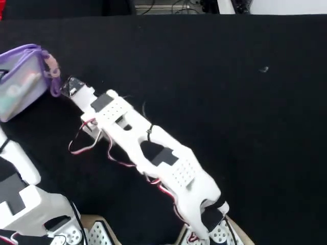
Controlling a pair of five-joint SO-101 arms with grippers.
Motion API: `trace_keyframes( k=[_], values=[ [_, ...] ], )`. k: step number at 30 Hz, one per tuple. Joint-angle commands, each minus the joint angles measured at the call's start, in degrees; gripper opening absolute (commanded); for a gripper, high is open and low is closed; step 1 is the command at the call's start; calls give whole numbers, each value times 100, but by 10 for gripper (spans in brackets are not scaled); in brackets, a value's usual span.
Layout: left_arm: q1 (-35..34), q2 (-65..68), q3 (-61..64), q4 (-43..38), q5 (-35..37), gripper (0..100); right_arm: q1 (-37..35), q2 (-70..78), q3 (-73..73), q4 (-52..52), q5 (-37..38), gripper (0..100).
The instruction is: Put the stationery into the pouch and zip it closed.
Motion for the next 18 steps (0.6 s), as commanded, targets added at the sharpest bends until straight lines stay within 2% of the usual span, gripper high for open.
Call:
trace_keyframes(
  k=[1, 5, 7, 13, 18],
  values=[
    [602, -123, -848, 316, 0, 29, 598, -215, -980, 677, 35, 11],
    [1226, -114, -2000, 1029, 9, 28, 1204, -716, -1552, 1327, 26, 11],
    [1596, -123, -2229, 1064, 9, 28, 1538, -1059, -1692, 1556, 18, 11],
    [2334, -246, -1815, 1064, 202, 28, 2514, -2273, -1745, 1758, 9, 11],
    [2809, -343, -1341, 1055, 202, 28, 3007, -3240, -1745, 1996, -35, 11]
  ],
)
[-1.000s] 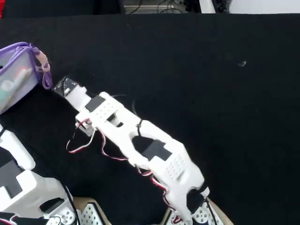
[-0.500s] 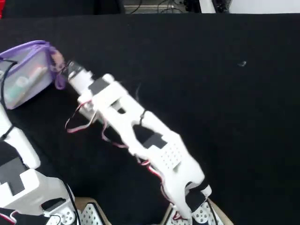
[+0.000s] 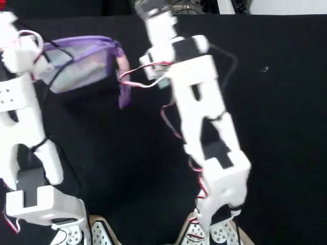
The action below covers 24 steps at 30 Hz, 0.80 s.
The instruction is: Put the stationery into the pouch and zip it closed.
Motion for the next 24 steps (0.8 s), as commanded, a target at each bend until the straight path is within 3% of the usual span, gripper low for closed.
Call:
trace_keyframes(
  k=[1, 6, 12, 16, 21, 24],
  values=[
    [418, -360, 154, 9, 97, 28, 422, -1182, -303, 149, -97, 11],
    [637, -519, 479, 9, 97, 29, 457, -1842, -303, 211, -123, 11],
    [725, -985, 936, 9, 62, 30, -70, -2571, -303, 149, -993, 11],
    [681, -1679, 1437, -18, 35, 30, -615, -2888, -198, 35, -1002, 11],
    [664, -2347, 2369, -378, -185, 30, -932, -3574, 637, -79, -1029, 11],
    [664, -2690, 2993, -677, -211, 30, -932, -4312, 1604, -651, -1002, 11]
  ],
)
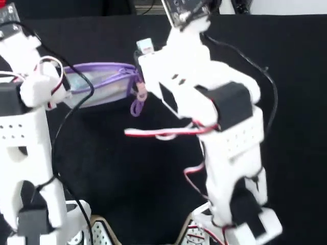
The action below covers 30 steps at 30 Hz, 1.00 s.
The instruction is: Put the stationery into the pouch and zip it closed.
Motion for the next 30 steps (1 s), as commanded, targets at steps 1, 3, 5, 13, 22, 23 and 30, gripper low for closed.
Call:
trace_keyframes(
  k=[1, 3, 5, 13, 22, 23, 30],
  values=[
    [-4, -695, 699, -571, -88, 30, -105, -1244, 1349, -985, -26, 11],
    [-4, -853, 1015, -800, -97, 30, -114, -1771, 2308, -1662, -26, 11],
    [-4, -923, 1226, -958, -97, 30, -176, -2229, 3204, -2356, -26, 14],
    [4, -633, 1402, -1029, -97, 30, -818, -3275, 5191, -4536, -26, 15],
    [4, -246, 1587, -1011, -88, 30, -1108, -3327, 7240, -8105, -70, 11],
    [4, -237, 1622, -1020, -88, 30, -1116, -3327, 7495, -8563, -79, 11],
    [13, -185, 1675, -1037, -88, 30, -1160, -3310, 8822, -11218, -440, 11]
  ],
)
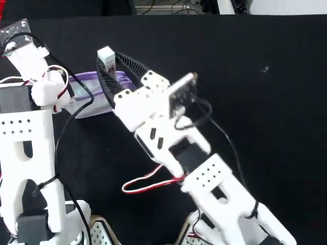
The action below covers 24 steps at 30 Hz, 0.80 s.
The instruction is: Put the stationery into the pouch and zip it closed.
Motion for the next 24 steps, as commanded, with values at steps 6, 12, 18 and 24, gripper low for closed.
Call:
trace_keyframes(
  k=[6, 12, 18, 24],
  values=[
    [57, 132, 136, -378, -9, 30, -79, -163, 532, -1793, -123, 11],
    [84, 580, 180, -519, 9, 30, -202, 347, 453, -2022, -123, 11],
    [40, 624, 189, -510, 9, 30, -246, 1332, 426, -3051, -123, 11],
    [-119, 686, 215, -519, 9, 30, -246, 1473, 426, -3103, -141, 11]
  ],
)
